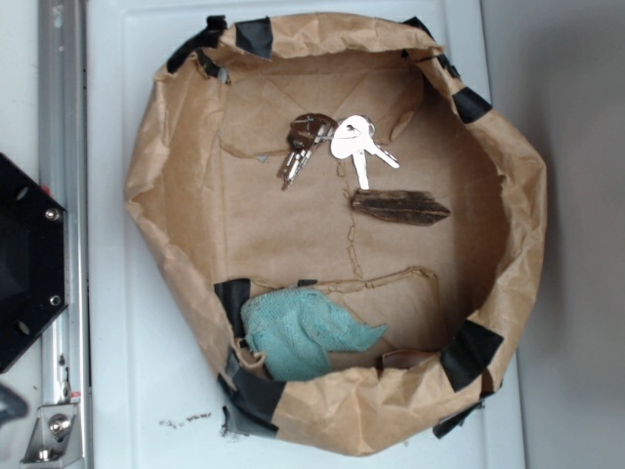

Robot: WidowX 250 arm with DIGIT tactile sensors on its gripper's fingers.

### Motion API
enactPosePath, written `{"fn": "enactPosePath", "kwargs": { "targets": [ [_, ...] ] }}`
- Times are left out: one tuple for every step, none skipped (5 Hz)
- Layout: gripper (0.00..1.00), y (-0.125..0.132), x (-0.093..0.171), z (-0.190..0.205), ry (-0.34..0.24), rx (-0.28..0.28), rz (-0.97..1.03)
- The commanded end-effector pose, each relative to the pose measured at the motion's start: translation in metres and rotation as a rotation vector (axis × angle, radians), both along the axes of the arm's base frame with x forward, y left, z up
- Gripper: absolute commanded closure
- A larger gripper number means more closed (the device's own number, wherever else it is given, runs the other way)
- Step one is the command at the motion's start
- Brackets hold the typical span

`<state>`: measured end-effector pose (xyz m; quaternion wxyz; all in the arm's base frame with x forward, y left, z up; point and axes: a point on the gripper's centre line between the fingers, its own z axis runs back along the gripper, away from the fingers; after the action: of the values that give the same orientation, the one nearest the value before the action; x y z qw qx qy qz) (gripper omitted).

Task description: Grab the silver keys.

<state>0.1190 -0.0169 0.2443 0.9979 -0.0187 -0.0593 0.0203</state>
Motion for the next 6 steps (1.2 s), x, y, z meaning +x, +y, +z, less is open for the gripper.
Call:
{"fn": "enactPosePath", "kwargs": {
  "targets": [
    [0.0,0.0,0.0,0.0,0.0,0.0,0.0],
    [0.0,-0.005,0.05,-0.018,-0.096,0.004,0.039],
    [0.0,0.005,0.096,-0.024,-0.2,0.01,0.002],
    [0.0,0.025,0.118,-0.048,-0.197,0.066,-0.11],
    [0.0,0.025,0.118,-0.048,-0.197,0.066,-0.11],
    [0.0,0.025,0.118,-0.048,-0.197,0.066,-0.11]
  ]
}}
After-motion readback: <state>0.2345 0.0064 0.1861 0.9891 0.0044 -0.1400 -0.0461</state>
